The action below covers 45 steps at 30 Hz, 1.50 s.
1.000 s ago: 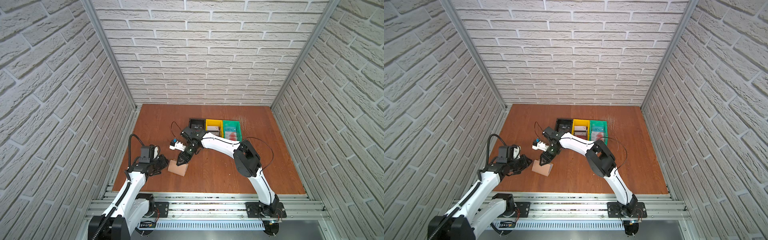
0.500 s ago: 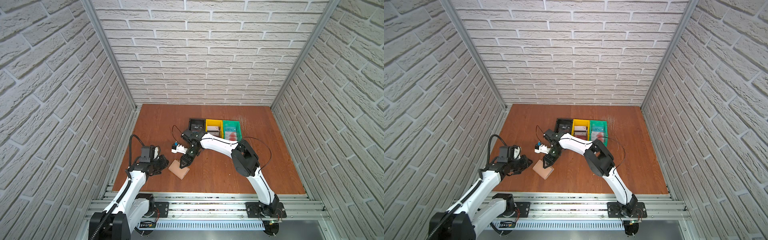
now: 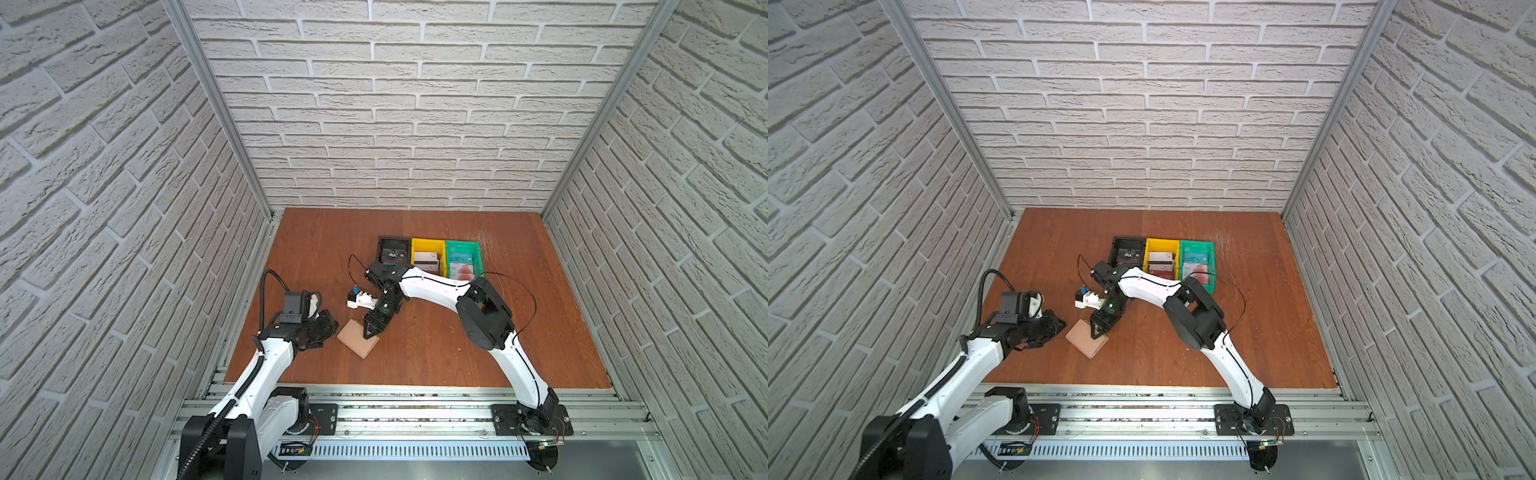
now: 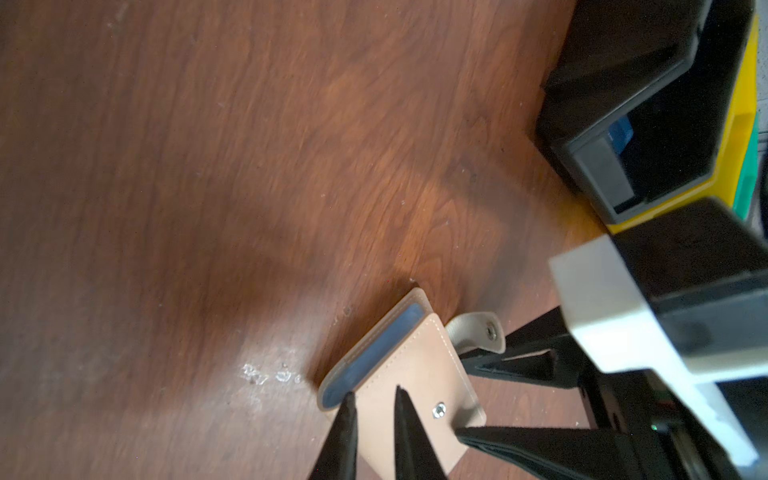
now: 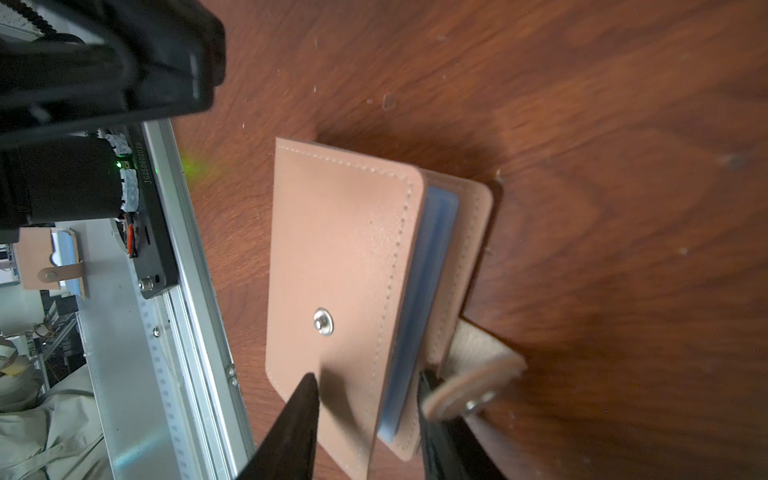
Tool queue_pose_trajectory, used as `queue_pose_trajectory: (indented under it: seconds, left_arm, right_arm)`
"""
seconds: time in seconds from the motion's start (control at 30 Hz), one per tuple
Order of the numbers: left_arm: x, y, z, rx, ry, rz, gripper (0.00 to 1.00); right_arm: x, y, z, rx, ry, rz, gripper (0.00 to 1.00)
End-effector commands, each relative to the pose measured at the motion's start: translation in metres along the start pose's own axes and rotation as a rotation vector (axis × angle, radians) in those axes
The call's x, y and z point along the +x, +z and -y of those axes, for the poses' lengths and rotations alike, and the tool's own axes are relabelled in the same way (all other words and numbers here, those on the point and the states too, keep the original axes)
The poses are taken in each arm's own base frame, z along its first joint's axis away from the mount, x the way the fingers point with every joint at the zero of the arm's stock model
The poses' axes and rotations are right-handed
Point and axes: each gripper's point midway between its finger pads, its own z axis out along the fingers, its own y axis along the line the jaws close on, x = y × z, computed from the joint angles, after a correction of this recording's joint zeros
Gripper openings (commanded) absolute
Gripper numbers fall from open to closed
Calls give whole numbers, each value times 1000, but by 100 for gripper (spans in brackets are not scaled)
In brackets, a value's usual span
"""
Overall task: Take the credit cards out of the card holder
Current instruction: Rotate the card holder at the center of the table.
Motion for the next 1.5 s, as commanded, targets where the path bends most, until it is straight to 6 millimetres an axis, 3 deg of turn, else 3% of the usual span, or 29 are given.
queue_pose_trajectory:
  seconds: [0.0, 0.47, 0.8, 0.93, 1.1, 1.47]
  left_arm:
    - [-4, 1, 1, 14, 2, 17, 19]
    - [-3, 4, -1, 9, -4, 9, 19]
    - [-2, 3, -2, 7, -4, 11, 19]
    - [-2, 3, -2, 8, -3, 9, 19]
    - [-3, 3, -1, 10, -2, 11, 18]
    - [-4, 8, -2, 13, -10, 4, 18]
  right_arm:
    - [-2, -8, -14, -55, -21, 21, 42]
    - [-8, -23, -40, -148, -38, 68, 32]
    - [-15, -17, -52, -265, -2, 90, 24]
    - [-18, -17, -52, -266, 5, 103, 13]
    - [-25, -29, -21, -38, 4, 153, 9]
    - [-22, -76, 22, 233, 26, 170, 8]
